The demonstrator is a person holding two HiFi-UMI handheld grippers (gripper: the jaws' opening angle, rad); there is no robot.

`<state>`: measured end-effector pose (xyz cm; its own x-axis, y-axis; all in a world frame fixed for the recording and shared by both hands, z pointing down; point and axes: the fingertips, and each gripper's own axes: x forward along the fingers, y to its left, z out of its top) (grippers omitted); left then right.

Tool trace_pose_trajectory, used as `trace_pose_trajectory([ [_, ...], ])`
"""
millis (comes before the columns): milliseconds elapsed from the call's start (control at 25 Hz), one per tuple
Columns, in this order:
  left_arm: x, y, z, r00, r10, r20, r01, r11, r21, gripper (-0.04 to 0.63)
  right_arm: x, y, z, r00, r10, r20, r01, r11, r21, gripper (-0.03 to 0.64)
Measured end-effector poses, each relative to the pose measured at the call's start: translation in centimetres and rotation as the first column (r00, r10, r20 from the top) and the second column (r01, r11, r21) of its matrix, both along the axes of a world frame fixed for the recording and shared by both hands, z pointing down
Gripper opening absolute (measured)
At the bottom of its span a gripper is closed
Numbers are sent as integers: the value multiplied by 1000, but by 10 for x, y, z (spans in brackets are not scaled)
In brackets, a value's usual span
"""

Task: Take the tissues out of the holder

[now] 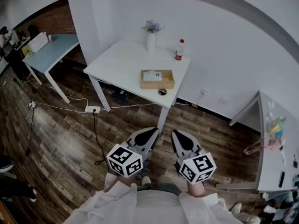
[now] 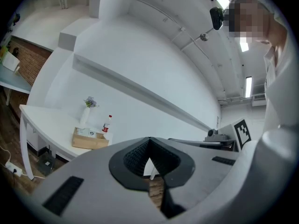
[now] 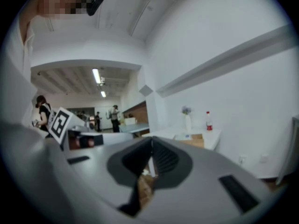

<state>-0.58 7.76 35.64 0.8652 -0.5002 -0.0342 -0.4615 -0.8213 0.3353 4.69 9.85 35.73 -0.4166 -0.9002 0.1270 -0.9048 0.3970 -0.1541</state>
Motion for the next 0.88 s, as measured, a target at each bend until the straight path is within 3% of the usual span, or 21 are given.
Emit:
trace_pose_trajectory([
  [360,2,-42,24,1000,-3,-7,3,998,-68,18,1,-48,23,1000,-13,4,13,999,-48,11],
  [880,18,-172,32,996,-92,5,92,992,-81,18,17,-183,28,992,-126,-13,125,990,-61,12],
])
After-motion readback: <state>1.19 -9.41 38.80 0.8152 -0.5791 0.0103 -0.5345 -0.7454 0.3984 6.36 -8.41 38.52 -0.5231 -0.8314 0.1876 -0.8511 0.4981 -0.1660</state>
